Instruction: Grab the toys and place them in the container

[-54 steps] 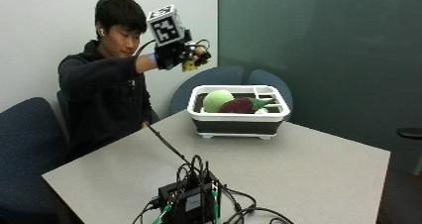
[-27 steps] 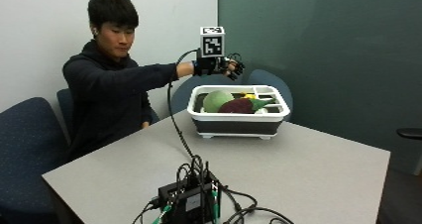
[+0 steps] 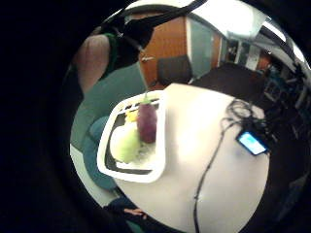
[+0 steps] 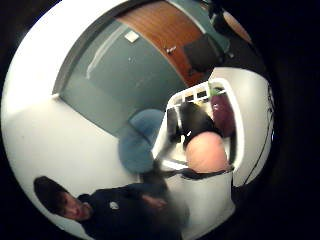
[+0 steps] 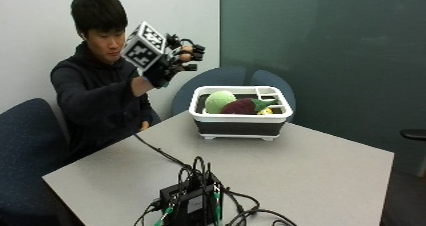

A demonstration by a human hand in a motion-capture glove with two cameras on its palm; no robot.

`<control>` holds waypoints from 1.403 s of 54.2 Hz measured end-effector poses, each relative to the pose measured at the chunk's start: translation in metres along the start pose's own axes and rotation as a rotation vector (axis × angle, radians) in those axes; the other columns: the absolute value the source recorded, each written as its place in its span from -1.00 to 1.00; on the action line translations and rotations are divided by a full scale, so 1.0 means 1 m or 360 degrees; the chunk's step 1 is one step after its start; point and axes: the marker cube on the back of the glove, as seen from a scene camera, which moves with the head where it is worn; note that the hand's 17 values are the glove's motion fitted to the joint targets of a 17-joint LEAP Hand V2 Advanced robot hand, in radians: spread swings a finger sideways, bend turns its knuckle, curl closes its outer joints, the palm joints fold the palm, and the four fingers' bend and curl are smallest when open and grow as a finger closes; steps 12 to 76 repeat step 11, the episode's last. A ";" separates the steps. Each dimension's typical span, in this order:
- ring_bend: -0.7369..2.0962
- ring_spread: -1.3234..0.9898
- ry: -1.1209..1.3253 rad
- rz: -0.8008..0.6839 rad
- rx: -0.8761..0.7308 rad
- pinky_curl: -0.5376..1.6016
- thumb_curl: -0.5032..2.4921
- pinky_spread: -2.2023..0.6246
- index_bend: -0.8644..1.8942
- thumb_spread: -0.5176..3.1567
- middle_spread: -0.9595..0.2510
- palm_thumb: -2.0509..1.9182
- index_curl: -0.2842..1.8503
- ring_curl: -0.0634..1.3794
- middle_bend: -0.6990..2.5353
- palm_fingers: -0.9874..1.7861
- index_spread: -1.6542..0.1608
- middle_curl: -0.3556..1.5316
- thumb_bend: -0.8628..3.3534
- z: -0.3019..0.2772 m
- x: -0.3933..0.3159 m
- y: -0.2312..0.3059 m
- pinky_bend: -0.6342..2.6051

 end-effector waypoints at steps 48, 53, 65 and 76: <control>-0.11 -0.02 0.0156 -0.0226 0.0020 -0.20 -0.40 0.55 -0.12 0.11 0.52 0.15 -0.20 -0.41 -0.42 -0.12 0.56 -0.05 -0.55 0.007 0.013 0.016 -0.16; -0.11 -0.02 0.0156 -0.0226 0.0020 -0.20 -0.40 0.55 -0.12 0.11 0.52 0.15 -0.20 -0.41 -0.42 -0.12 0.56 -0.05 -0.55 0.007 0.013 0.016 -0.16; -0.11 -0.02 0.0156 -0.0226 0.0020 -0.20 -0.40 0.55 -0.12 0.11 0.52 0.15 -0.20 -0.41 -0.42 -0.12 0.56 -0.05 -0.55 0.007 0.013 0.016 -0.16; -0.11 -0.02 0.0156 -0.0226 0.0020 -0.20 -0.40 0.55 -0.12 0.11 0.52 0.15 -0.20 -0.41 -0.42 -0.12 0.56 -0.05 -0.55 0.007 0.013 0.016 -0.16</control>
